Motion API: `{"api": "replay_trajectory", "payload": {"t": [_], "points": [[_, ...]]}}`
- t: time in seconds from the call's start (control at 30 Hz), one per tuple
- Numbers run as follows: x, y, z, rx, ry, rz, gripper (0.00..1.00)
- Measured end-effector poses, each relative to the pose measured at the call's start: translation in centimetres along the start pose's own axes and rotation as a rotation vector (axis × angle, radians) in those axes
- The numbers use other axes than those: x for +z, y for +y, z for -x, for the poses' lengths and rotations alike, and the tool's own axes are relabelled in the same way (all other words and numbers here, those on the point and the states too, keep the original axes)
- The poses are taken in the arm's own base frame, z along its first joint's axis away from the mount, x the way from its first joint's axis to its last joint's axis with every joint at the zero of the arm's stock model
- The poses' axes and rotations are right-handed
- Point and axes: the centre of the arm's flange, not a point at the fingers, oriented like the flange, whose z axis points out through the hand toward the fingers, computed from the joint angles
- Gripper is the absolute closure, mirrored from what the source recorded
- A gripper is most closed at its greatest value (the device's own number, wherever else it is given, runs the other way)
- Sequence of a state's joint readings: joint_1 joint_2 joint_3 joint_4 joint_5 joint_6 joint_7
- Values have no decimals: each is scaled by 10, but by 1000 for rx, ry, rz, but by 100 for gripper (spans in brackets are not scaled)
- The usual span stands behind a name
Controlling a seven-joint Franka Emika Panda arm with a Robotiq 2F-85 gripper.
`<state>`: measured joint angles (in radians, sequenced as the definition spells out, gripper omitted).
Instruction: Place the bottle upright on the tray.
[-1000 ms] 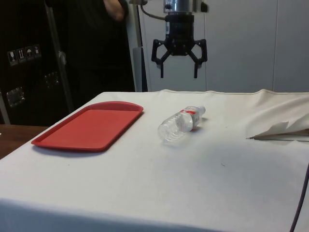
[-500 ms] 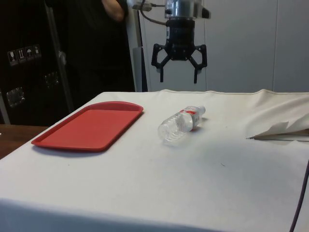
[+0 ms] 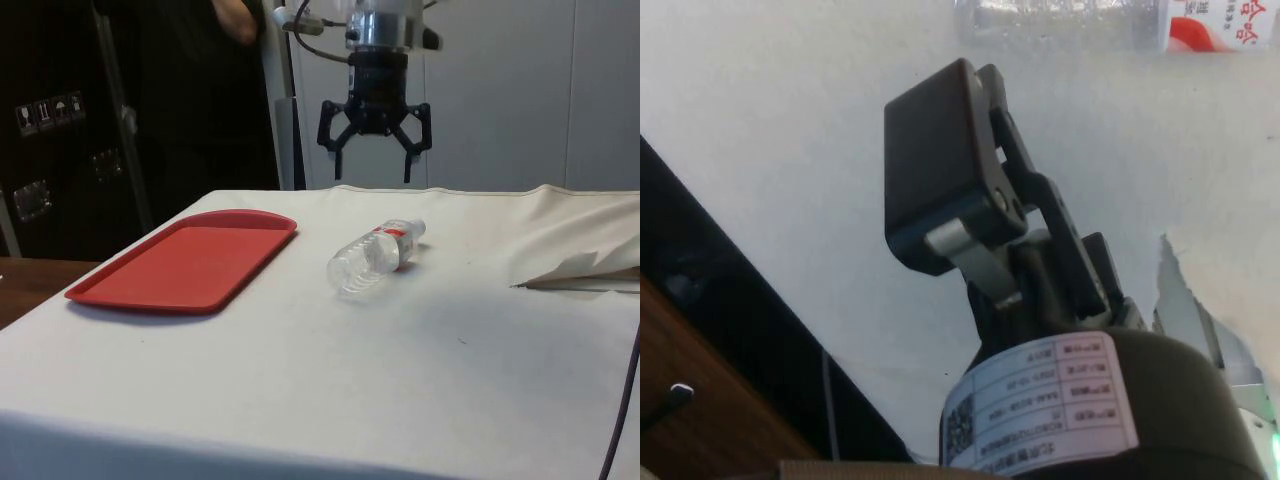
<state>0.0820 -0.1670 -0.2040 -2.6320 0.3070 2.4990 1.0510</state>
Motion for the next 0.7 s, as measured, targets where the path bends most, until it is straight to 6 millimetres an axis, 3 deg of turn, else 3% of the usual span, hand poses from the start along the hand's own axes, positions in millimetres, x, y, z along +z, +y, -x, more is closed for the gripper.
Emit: {"api": "replay_trajectory", "payload": {"t": [0.7], "points": [[18,4,-6,98,-35,-13,0]]}}
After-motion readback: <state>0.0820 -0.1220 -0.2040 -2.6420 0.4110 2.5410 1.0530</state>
